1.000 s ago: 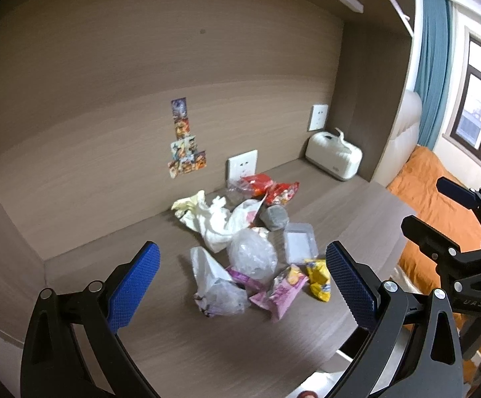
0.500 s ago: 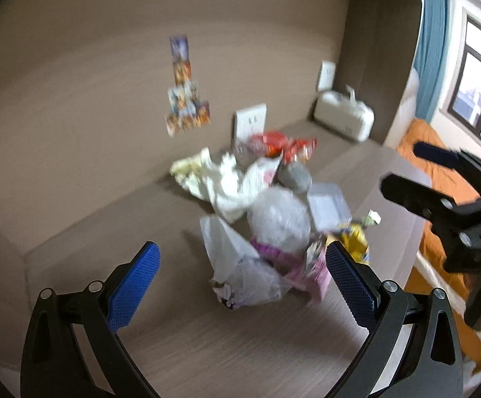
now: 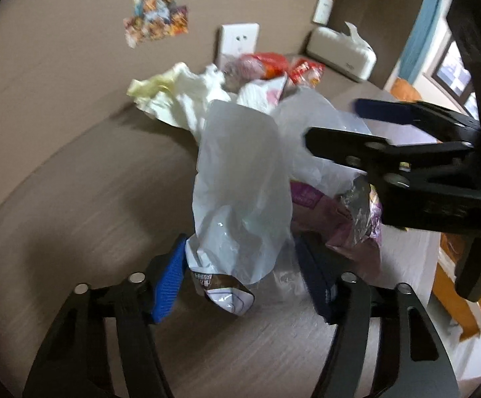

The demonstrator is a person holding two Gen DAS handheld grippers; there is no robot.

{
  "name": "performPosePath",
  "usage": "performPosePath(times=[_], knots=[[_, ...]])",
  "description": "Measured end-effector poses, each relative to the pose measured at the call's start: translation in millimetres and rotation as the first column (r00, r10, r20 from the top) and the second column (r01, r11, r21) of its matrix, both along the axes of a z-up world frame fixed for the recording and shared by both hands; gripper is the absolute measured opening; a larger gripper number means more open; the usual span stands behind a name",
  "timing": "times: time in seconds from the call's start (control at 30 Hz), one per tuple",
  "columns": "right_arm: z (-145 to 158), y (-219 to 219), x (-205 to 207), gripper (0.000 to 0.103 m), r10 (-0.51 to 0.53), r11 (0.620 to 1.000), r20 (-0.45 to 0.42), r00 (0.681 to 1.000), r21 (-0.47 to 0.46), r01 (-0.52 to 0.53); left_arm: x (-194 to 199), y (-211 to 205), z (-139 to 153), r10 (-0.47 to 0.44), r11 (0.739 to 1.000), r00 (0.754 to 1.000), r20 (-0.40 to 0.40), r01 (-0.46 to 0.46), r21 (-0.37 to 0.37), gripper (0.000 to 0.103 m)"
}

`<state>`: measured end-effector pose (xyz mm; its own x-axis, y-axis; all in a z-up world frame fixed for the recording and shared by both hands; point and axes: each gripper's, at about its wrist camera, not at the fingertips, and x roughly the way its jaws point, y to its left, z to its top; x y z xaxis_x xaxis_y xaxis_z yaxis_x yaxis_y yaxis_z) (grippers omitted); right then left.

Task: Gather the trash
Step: 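Grasp a white plastic bag with the left tool while the right tool grasps a clear bag, then carry both bags to the white bin and open both tools to drop them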

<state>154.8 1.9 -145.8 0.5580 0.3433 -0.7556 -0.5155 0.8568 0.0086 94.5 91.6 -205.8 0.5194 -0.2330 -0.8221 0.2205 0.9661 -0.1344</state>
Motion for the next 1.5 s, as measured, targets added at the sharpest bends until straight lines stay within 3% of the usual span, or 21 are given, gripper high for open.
performPosePath(times=[0.03,0.07,0.13,0.17,0.23,0.5,0.63,0.73,0.83,1.03,1.3,1.37,1.5], knots=[[-3.1,2.0,1.9,0.061,0.006,1.000,-0.015,1.000,0.009,-0.006,2.5,-0.1,-1.5,-0.013,1.000,1.000,0.002,0.013,-0.010,0.060],[-4.7,4.0,2.5,0.043,0.007,1.000,-0.022,1.000,0.010,-0.007,4.3,0.2,-2.1,-0.022,1.000,1.000,0.001,0.022,-0.016,0.058],[-6.7,6.5,3.7,0.026,0.006,1.000,-0.030,1.000,0.017,-0.006,6.6,1.4,-1.1,-0.026,0.999,1.000,0.004,0.026,-0.029,0.050],[-6.1,6.8,3.8,0.019,0.012,0.999,-0.040,0.999,0.030,-0.011,8.2,1.8,-0.5,-0.028,0.999,1.000,0.003,0.028,-0.037,0.049],[0.4,4.9,2.5,0.015,0.007,0.998,-0.041,0.999,0.056,-0.005,8.6,2.4,4.9,-0.031,0.999,0.999,0.015,0.031,-0.044,0.041],[75.7,-18.8,-15.2,0.014,-0.020,0.975,0.056,0.998,0.221,0.007,-0.8,15.1,70.4,-0.028,1.000,0.991,0.130,0.029,-0.005,0.040],[110.2,-39.3,-24.7,0.014,-0.067,0.960,0.117,0.991,0.277,0.033,-5.6,14.5,108.1,-0.041,0.998,0.977,0.208,0.031,0.054,0.040],[127.4,-57.8,-38.4,0.014,-0.114,0.957,0.155,0.981,0.283,0.067,-14.8,8.5,128.6,-0.064,0.996,0.966,0.249,0.045,0.083,0.040],[138.1,-80.7,-53.2,0.014,-0.168,0.955,0.181,0.969,0.274,0.115,-21.3,-6.2,145.1,-0.118,0.993,0.953,0.279,0.106,0.057,0.040],[129.9,-151.1,-86.5,0.014,-0.333,0.929,0.177,0.926,0.232,0.289,-24.4,-79.6,150.3,-0.287,0.956,0.911,0.298,0.290,0.032,0.040],[86.0,-289.7,-144.0,0.014,-0.532,0.844,0.125,0.837,0.150,0.514,-48.1,-238.0,115.3,-0.505,0.853,0.830,0.234,0.522,-0.013,0.040],[70.8,-317.0,-153.8,0.014,-0.545,0.836,0.101,0.833,0.145,0.529,-58.3,-273.8,103.6,-0.534,0.835,0.816,0.221,0.550,-0.014,0.040],[27.2,-383.4,-174.0,0.014,-0.542,0.838,0.062,0.838,0.117,0.533,-68.5,-349.8,63.6,-0.558,0.823,0.815,0.157,0.567,-0.022,0.040]])
